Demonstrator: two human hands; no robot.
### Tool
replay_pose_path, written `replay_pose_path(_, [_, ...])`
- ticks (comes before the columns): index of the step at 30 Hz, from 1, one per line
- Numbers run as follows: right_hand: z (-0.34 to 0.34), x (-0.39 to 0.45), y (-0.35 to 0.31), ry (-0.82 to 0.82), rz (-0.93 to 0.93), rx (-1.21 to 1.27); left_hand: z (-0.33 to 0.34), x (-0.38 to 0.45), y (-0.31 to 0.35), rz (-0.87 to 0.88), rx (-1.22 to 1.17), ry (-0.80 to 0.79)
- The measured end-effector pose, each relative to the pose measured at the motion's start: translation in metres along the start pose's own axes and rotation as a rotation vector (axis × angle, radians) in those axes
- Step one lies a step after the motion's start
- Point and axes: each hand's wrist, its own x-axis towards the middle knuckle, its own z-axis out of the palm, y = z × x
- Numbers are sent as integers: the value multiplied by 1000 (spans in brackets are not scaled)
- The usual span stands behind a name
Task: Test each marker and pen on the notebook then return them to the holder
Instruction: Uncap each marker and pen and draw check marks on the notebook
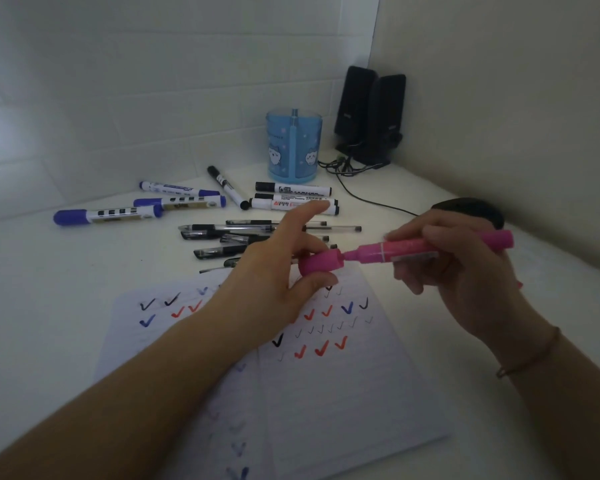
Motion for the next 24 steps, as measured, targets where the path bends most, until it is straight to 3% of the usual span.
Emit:
replay_pose_path(9, [9,-1,1,-123,92,-8,-2,-2,7,149,-109,21])
replay_pose_path(24, [32,-3,3,32,99,116,7,-5,16,177,-134,126])
